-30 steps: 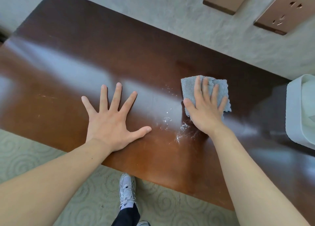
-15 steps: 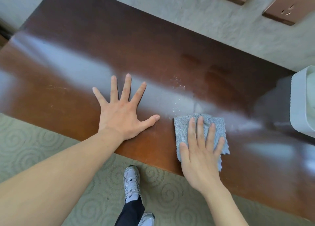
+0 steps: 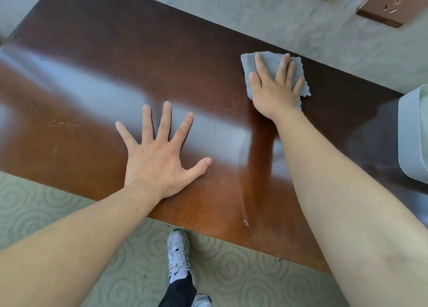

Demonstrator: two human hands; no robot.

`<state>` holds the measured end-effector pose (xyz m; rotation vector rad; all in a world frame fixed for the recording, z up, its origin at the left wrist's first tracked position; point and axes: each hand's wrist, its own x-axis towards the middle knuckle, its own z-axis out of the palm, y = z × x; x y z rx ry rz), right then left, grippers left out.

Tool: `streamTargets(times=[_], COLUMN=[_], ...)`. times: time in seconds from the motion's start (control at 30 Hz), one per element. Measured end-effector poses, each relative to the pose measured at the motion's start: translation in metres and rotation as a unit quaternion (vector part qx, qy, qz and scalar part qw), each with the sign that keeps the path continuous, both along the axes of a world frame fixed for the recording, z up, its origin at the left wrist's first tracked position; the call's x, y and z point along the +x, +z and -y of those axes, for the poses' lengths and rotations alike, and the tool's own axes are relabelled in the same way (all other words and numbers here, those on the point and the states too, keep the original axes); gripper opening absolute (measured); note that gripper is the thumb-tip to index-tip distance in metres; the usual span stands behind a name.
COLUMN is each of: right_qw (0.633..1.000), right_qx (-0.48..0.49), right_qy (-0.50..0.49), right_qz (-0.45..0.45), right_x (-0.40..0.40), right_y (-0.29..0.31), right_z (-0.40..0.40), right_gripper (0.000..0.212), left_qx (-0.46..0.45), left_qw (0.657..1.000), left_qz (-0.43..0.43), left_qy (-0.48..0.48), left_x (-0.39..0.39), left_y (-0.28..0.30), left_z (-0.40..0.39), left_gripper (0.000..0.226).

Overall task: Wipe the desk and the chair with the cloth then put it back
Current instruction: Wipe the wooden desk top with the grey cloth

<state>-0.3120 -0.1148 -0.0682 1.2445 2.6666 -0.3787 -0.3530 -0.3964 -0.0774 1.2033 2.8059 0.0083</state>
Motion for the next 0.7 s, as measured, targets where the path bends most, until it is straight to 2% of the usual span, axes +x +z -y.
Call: streamTargets(times=[0.13,0.27,0.53,0.6,0.7], right_qw=[0.999,0.992,0.995,0.996,0.997], right_qx=[-0.01,0.017,0.007,0.007,0.01], right_qy=[0.045,0.12,0.099,0.094,0.082], right_qz=[-0.001,-0.045,-0.019,-0.002,-0.004], right_x=[-0.005,0.029,0.154,0.161,0.133], right_y=[0.004,0.002,0.003,0.003,0.002], right_z=[0.009,0.055,0.18,0.186,0.162], right_gripper=[0.054,0.054,0.053,0.053,0.055], left_qx=[-0.001,-0.011,-0.019,-0.017,-0.018], left_qw=[1.0,1.0,1.0,1.0,1.0], left_qz=[-0.005,0.006,0.016,0.018,0.019], left_qy=[-0.002,0.005,0.005,0.004,0.003], left_x=[0.001,0.001,0.001,0.001,0.001], left_y=[-0.001,0.003,0.007,0.007,0.007], left_z=[0.001,-0.001,0.0,0.0,-0.001], left_gripper=[0.098,0.099,0.098,0.097,0.096])
